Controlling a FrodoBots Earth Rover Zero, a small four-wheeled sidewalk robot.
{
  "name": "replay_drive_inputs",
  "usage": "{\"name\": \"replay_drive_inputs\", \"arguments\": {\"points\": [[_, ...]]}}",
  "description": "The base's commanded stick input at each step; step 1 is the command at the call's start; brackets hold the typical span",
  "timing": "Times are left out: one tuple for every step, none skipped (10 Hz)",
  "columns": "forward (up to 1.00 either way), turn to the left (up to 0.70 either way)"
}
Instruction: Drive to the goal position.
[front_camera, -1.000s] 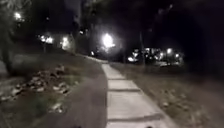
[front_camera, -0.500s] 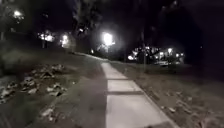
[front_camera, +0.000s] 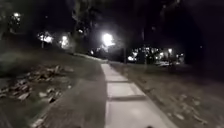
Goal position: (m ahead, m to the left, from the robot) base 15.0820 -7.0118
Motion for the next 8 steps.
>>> {"name": "replay_drive_inputs", "arguments": {"points": [[0.45, 0.0], [0.45, 0.0], [0.45, 0.0], [0.45, 0.0], [0.45, 0.0], [0.45, 0.0], [0.45, 0.0], [0.45, 0.0]]}}
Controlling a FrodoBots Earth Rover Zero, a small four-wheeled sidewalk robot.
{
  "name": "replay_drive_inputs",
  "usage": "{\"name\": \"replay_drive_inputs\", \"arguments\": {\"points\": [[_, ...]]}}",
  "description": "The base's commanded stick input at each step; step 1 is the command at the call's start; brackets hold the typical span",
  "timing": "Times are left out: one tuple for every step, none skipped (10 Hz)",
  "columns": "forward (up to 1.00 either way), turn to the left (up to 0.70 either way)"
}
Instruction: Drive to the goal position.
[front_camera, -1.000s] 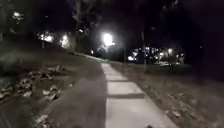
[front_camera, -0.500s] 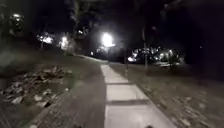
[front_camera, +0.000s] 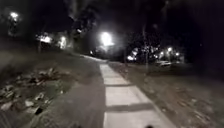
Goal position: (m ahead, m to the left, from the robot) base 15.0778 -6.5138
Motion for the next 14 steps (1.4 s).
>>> {"name": "replay_drive_inputs", "arguments": {"points": [[0.45, 0.0], [0.45, 0.0], [0.45, 0.0], [0.45, 0.0], [0.45, 0.0], [0.45, 0.0], [0.45, 0.0], [0.45, 0.0], [0.45, 0.0], [0.45, 0.0], [0.45, 0.21], [0.45, 0.27], [0.45, 0.27], [0.45, 0.27]]}}
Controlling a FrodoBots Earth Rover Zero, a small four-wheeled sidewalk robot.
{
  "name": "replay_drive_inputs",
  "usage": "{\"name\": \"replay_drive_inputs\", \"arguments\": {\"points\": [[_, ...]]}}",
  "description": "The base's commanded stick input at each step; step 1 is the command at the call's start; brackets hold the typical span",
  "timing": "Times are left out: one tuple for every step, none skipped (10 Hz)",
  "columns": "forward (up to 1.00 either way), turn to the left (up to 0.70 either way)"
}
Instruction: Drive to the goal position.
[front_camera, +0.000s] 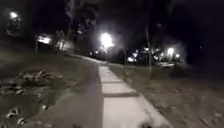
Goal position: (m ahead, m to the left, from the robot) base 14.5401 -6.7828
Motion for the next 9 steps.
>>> {"name": "replay_drive_inputs", "arguments": {"points": [[0.45, 0.27], [0.45, 0.27], [0.45, 0.27], [0.45, 0.27], [0.45, 0.27], [0.45, 0.27], [0.45, 0.27], [0.45, 0.19], [0.45, 0.03]]}}
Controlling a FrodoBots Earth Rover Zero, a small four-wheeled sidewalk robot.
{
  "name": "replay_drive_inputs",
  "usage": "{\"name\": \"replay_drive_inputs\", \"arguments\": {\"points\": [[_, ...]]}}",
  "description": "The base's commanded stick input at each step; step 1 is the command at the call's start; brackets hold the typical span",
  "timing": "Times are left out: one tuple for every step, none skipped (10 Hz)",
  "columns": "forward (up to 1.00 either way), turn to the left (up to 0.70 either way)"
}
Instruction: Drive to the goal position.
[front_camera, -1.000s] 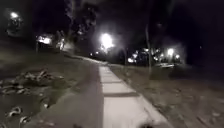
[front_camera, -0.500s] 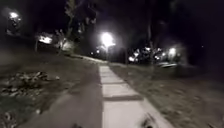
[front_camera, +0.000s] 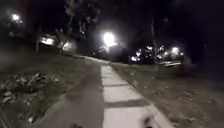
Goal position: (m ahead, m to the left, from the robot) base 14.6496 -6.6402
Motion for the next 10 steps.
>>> {"name": "replay_drive_inputs", "arguments": {"points": [[0.45, 0.0], [0.45, 0.0], [0.45, 0.0], [0.45, 0.0], [0.45, 0.0], [0.45, 0.19], [0.45, 0.27], [0.45, 0.27], [0.45, 0.27], [0.45, 0.27]]}}
